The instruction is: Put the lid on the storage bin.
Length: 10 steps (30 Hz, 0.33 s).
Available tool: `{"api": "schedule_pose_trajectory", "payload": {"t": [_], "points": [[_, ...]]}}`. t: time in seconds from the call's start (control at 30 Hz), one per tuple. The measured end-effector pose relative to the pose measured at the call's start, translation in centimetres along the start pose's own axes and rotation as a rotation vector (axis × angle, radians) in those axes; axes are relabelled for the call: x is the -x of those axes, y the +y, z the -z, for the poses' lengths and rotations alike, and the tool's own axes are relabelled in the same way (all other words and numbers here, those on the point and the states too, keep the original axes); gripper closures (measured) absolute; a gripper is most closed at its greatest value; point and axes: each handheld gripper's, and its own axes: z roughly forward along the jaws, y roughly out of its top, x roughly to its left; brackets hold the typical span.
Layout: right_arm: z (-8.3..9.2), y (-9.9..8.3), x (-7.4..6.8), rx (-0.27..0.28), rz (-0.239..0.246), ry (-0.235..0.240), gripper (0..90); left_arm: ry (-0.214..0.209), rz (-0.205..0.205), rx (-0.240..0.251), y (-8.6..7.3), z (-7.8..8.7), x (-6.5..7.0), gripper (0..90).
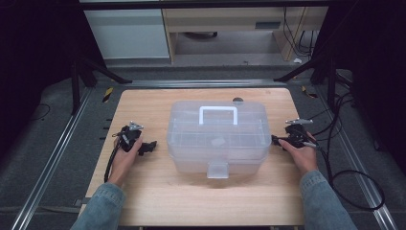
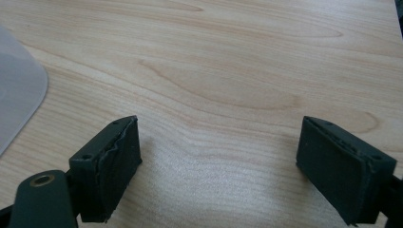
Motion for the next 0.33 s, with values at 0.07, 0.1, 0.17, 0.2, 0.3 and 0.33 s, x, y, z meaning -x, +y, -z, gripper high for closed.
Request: {"api": "schedule_pose_trajectory", "payload": {"t": [0.07,0.1,0.17,0.2,0.3,0.33], "points": [[-0.18,-0.06,-0.04,0.012,-0.006,-0.004,11.0,0.001,0.005,0.008,-0.08,-0.07,-0.04,4.3],[-0.27,-0.15,-0.09,0.019,-0.005,-0.001,9.2,0.002,0.006,0.016,-0.13,-0.12,-0.03,4.0],[-0.39,-0.18,-0.13,0.021,0.004,0.009,6.8,0.002,0.006,0.019,-0.15,-0.18,-0.02,3.1],[-0.43,-0.16,-0.12,0.020,0.011,0.009,5.3,0.002,0.005,0.018,-0.13,-0.20,-0.03,2.9],[-0.56,-0.08,-0.20,0.003,0.008,0.017,1.0,0.005,0.006,0.014,-0.12,-0.23,-0.03,2.0],[-0.57,-0.08,-0.19,0.002,0.008,0.016,1.0,0.005,0.006,0.014,-0.12,-0.23,-0.03,1.4]]}}
